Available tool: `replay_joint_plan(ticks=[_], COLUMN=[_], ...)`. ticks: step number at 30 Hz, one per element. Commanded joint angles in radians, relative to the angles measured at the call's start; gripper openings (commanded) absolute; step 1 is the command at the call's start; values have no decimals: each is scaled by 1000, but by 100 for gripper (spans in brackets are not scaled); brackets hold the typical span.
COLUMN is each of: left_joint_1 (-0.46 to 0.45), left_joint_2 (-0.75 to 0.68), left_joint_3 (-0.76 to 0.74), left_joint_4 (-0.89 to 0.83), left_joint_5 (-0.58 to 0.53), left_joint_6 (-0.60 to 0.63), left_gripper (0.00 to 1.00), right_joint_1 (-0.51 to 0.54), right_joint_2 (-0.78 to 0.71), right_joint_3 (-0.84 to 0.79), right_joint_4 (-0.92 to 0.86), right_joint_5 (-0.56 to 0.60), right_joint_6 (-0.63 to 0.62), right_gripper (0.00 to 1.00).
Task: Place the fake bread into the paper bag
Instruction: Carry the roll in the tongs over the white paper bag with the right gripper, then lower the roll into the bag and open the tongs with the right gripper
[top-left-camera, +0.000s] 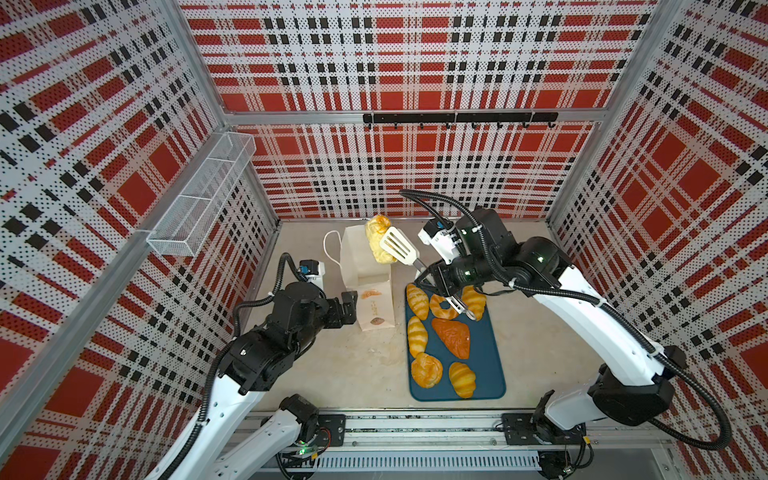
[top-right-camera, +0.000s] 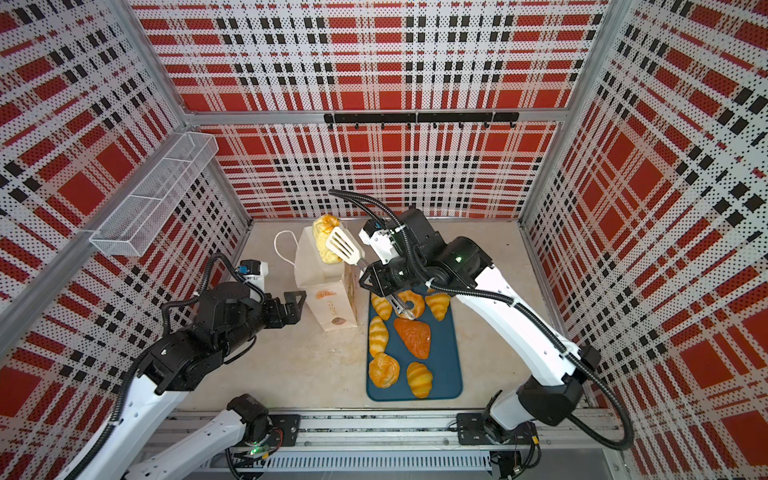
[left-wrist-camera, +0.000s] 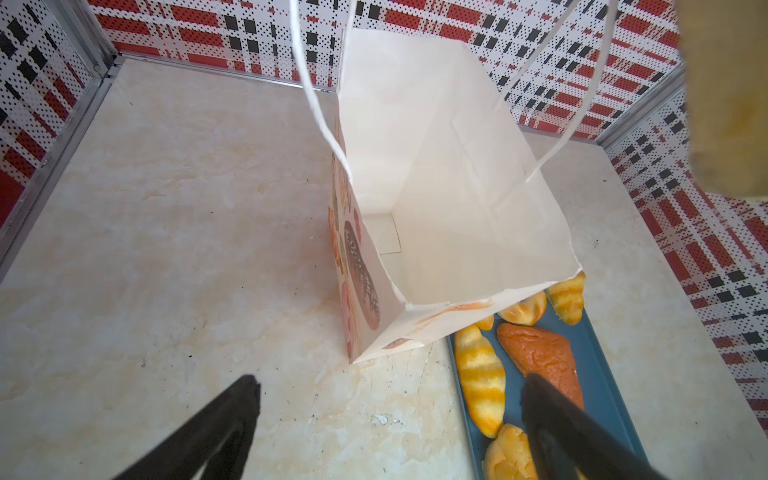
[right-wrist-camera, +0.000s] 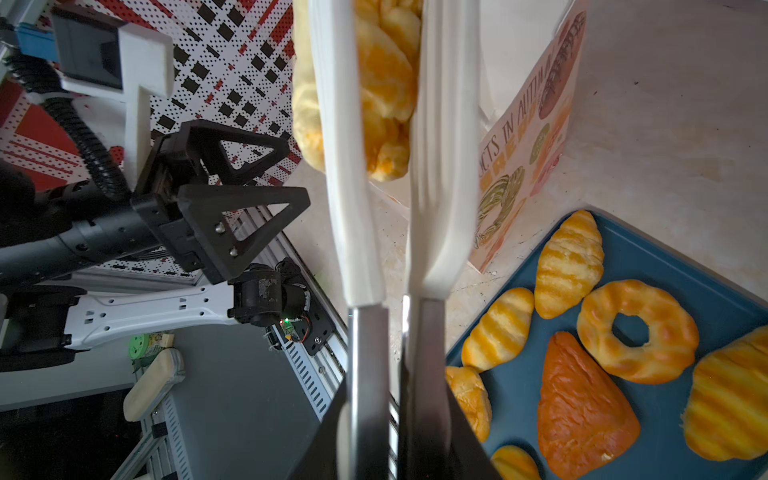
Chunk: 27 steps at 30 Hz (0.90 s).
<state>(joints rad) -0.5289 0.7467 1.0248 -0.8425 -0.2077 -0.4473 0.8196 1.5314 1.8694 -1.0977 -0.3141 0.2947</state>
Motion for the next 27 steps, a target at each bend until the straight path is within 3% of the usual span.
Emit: replay_joint_plan(ticks=[1, 27], left_joint_1=[7, 9], left_joint_2=[-3, 6], left_joint_3=[-8, -45], left_joint_4=[-3, 46], left_joint_5=[-5, 106], left_joint_6=[-8, 33], left_gripper=[99, 99], right_joint_1=[14, 108], right_joint_2=[19, 253], right_joint_3=[67, 284], right_joint_4=[87, -104], right_joint_5=[-12, 313], right_joint_6=[-30, -7], right_gripper=[28, 29])
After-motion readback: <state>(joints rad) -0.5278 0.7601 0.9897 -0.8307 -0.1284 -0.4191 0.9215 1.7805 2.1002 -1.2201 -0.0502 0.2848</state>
